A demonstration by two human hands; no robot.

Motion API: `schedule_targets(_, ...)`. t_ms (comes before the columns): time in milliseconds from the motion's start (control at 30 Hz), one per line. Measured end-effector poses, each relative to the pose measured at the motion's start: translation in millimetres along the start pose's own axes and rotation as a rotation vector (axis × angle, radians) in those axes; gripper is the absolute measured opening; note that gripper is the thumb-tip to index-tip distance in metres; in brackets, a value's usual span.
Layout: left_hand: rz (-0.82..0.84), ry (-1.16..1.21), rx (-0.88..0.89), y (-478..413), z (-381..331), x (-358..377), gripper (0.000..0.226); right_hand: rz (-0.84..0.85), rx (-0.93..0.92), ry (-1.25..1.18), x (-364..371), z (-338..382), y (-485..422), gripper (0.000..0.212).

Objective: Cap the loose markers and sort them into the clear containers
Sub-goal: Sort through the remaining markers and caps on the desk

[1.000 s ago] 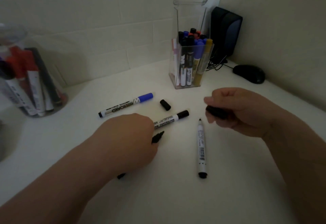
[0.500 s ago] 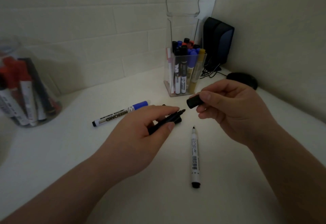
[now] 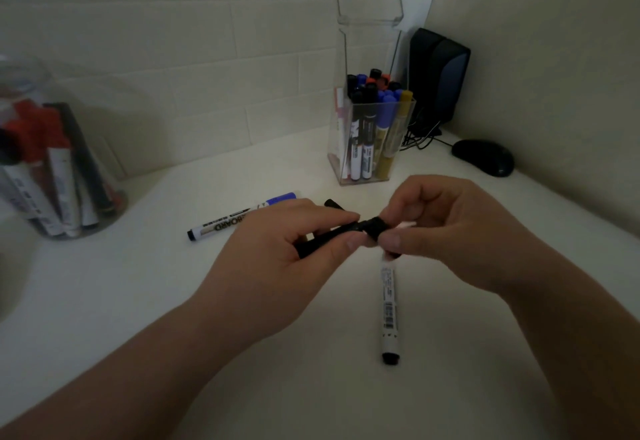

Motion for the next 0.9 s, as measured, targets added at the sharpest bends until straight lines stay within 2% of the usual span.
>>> schedule_targets(100,-0.023,0.019,-0.022,1.0,2.2,-2.6,0.014,-0.097,-0.019,0.057,-18.1,4.1,0.4,0.03)
schedule_targets(233,-0.014,-0.002,-0.034,1.2,2.9,-2.7,0.011,-0.215,-0.092,-0.125,-30.3,9.4,0.2,0.019)
schedule_targets(333,-0.01,-0.026,-0.015,0.6,1.3,-2.1,0.011,-0.19,-0.127,-0.21,-20.5,11.1,0.6,0.018)
schedule_targets(433,-0.005,-0.053,-0.001,0.1,0.3,-2.3,0.013,-0.153,-0.142,-0.071,-10.7,15.2,2.6,0.026)
schedule_targets(600,-0.003,-0.095,0.032,-2.6,0.3,-5.1,0.018,-0.205,-0.235,0.07,-8.0,24.5,5.3,0.018)
schedule_targets(700,-0.004,-0.107,0.044,-2.9,-0.4,-5.0,0.023,-0.221,-0.271,0.048,-8.7,26.7,5.1,0.019)
schedule_targets(900,0.048,-0.105,0.059,-1.7,-1.6,0.3,0.021,-0.142,-0.301,0.076,-5.8,30.5,6.1,0.019)
Point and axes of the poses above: each hand's wrist, its own y-axis away from the middle knuckle, its own x-axis out of the palm, z = x × y, the point moved 10 cm from there along -y, towards the middle knuckle, and after that the axes turned 4 degrees about y, right-handed, at the moved point
